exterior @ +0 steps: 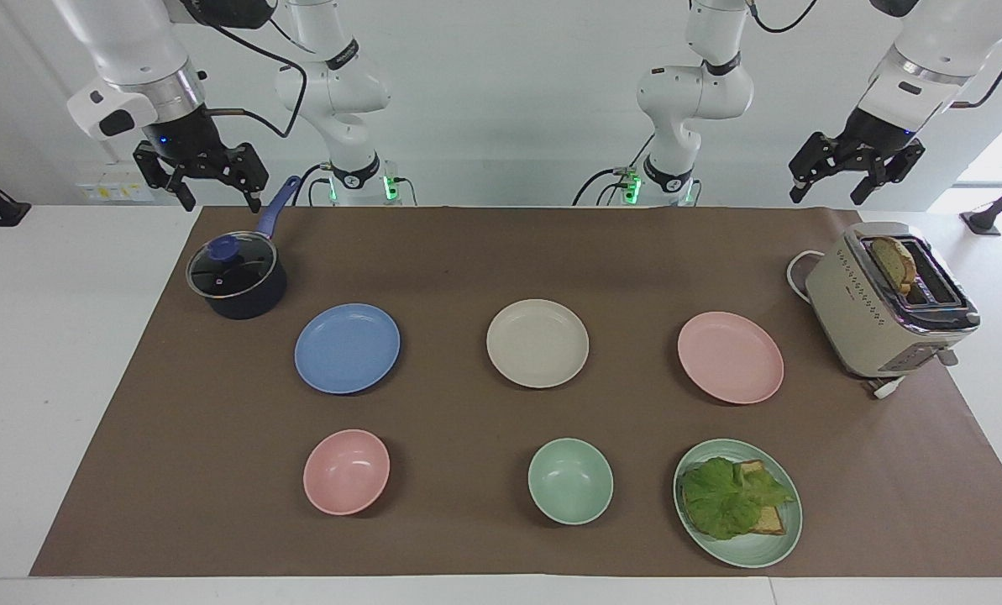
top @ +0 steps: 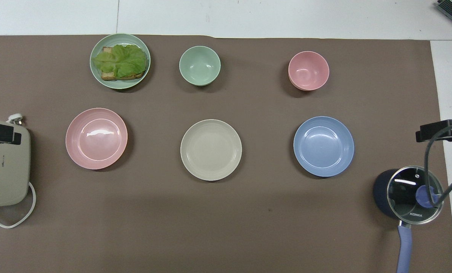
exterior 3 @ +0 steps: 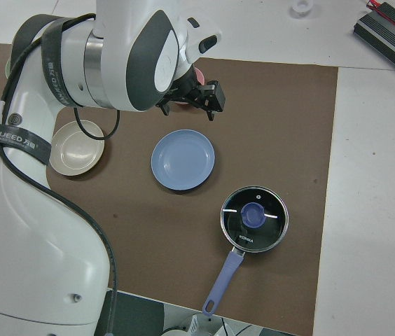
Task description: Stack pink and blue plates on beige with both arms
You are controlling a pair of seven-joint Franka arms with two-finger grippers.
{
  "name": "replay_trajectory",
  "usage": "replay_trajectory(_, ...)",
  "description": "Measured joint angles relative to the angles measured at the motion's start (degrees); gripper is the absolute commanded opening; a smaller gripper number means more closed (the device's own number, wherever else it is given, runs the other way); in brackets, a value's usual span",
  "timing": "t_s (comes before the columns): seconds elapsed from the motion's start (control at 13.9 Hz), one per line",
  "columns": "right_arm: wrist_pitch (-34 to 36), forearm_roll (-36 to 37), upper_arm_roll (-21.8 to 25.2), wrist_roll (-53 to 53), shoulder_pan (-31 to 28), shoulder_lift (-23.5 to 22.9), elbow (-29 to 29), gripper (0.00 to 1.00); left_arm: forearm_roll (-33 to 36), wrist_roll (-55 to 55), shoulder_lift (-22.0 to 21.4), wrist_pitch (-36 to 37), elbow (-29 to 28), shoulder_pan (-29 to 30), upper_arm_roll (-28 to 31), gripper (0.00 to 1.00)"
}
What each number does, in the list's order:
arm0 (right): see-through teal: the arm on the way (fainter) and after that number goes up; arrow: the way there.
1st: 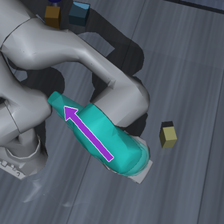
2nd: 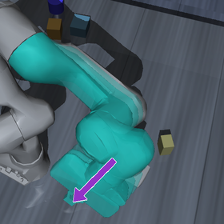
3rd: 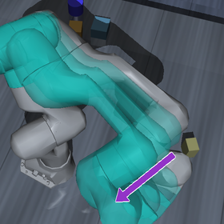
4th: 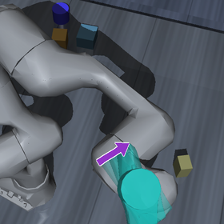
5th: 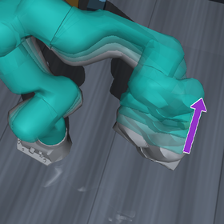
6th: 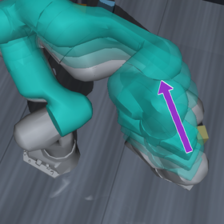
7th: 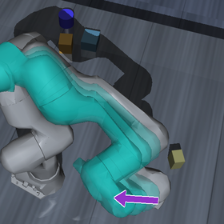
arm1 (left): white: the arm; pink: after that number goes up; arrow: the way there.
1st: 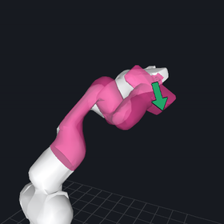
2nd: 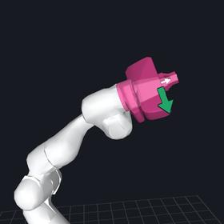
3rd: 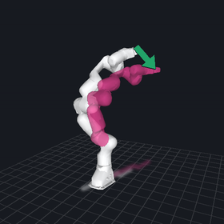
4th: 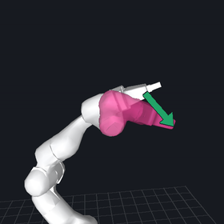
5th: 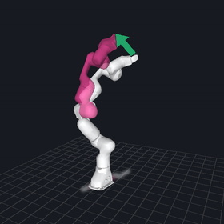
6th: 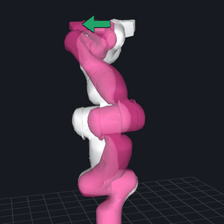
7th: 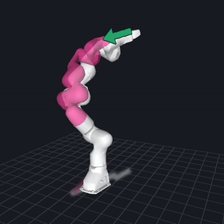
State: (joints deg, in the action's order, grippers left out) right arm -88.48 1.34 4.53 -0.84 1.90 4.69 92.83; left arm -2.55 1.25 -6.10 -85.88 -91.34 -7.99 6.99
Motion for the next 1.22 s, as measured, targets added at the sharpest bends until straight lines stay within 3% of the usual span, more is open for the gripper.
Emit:
replay_trajectory(0.36, 0.0, 0.0, 0.0, 0.0, 0.0, 0.08, 0.0, 1.0, 0.02, 0.0, -0.04, -1.72, -4.54, 0.07, 0.26, 1.0)
replay_trajectory(0.79, 0.06, 0.0, 0.13, 0.02, -0.03, 0.38, 0.52, 1.0, 0.06, 0.05, 1.04, -15.88, -17.11, 1.79, 0.64, 1.0)
replay_trajectory(1.22, 0.05, 0.0, 0.17, 0.02, -0.03, 1.0, 1.11, 1.0, 0.07, 0.69, 7.62, -24.32, -21.46, 3.04, 0.69, 1.0)
